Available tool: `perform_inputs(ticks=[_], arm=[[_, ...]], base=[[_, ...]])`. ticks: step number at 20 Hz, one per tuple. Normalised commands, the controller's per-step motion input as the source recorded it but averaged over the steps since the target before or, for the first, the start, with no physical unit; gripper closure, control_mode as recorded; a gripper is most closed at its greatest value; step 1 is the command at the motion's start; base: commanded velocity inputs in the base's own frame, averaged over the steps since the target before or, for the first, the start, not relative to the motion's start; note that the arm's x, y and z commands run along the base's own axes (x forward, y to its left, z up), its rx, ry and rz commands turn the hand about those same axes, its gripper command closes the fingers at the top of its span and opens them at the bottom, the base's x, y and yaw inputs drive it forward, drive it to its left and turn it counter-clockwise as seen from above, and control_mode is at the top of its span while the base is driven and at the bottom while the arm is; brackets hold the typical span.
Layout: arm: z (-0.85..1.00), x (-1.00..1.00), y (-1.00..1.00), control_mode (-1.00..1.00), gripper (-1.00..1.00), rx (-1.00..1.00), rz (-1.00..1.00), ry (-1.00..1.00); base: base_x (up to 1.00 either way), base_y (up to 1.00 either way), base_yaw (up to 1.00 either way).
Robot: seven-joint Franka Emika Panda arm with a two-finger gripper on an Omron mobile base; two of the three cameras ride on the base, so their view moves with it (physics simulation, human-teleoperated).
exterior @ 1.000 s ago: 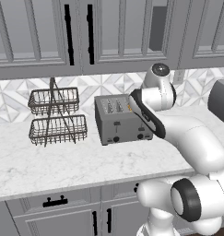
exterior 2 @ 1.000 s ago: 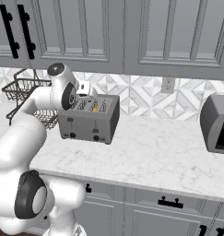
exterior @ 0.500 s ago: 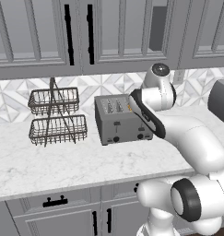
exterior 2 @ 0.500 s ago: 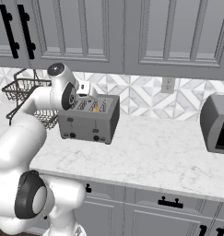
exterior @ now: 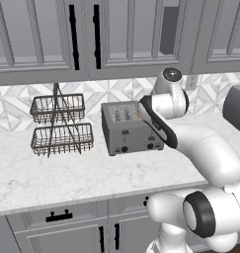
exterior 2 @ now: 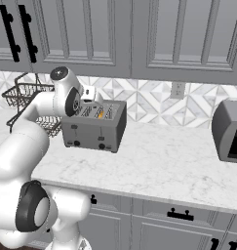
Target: Start the toaster. Once the lever pops up, take the bread to the plate on the dining counter.
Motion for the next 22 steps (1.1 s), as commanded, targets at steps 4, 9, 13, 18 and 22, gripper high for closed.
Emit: perform_inputs(ticks=[4,9,13,18,22], arm=[[0.00,0.00,0.00,-1.00,-1.00,0.00,0.00,0.00],[0.00,0.00,0.00,-1.00,-1.00,0.00,0.00,0.00],[0.00,0.00,0.00,-1.00,-1.00,0.00,0.00,0.00],[0.00,0.00,0.00,-1.00,-1.00,0.00,0.00,0.00],[0.00,0.00,0.00,-1.00,-1.00,0.00,0.00,0.00]], base=[[0.00,0.00,0.00],[0.00,0.00,0.00],[0.00,0.00,0.00],[0.00,0.00,0.00],[0.00,0.00,0.00]])
